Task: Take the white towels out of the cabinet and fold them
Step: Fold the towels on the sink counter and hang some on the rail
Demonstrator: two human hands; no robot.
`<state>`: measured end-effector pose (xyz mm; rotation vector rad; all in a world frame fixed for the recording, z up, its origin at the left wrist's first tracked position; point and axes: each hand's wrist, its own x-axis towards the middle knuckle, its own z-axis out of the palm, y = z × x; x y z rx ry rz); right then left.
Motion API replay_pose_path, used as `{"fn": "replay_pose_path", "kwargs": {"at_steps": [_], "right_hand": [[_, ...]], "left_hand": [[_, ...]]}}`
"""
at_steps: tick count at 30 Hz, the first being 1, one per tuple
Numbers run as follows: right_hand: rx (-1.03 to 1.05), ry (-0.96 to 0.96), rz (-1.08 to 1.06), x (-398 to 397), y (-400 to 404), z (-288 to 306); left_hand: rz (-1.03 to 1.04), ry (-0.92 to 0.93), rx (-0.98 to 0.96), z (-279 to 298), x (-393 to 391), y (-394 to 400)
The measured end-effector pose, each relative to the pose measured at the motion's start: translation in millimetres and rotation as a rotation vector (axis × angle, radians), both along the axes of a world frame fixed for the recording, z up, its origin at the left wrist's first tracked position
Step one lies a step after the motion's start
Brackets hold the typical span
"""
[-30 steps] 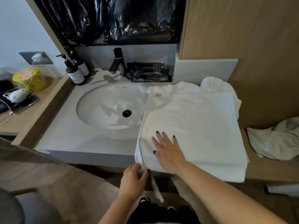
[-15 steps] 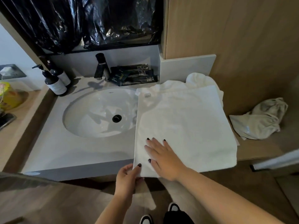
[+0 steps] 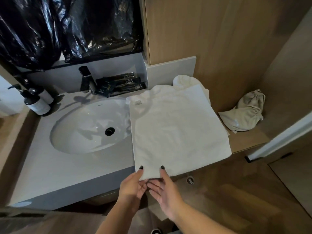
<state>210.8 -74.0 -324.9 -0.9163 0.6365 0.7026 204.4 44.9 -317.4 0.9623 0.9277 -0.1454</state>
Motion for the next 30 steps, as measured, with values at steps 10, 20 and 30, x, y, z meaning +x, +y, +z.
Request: {"fn": "replay_pose_path", "kwargs": {"at_steps": [10, 20, 30], "right_hand": [[0.101, 0.057, -0.51, 10.7, -18.0, -8.6], [-0.088, 0.013, -0.773, 11.1, -74.6, -6.9], [-0.498, -0.032, -0.839, 39.0, -138.4, -8.5]], "left_hand": [[-0.1, -0.01, -0.101, -2.6, -34.6, 32.0], [-0.136, 0.007, -0.014, -14.1, -46.4, 42.7], [-0.158, -0.03, 0.052, -14.3, -47.6, 65.2]]}}
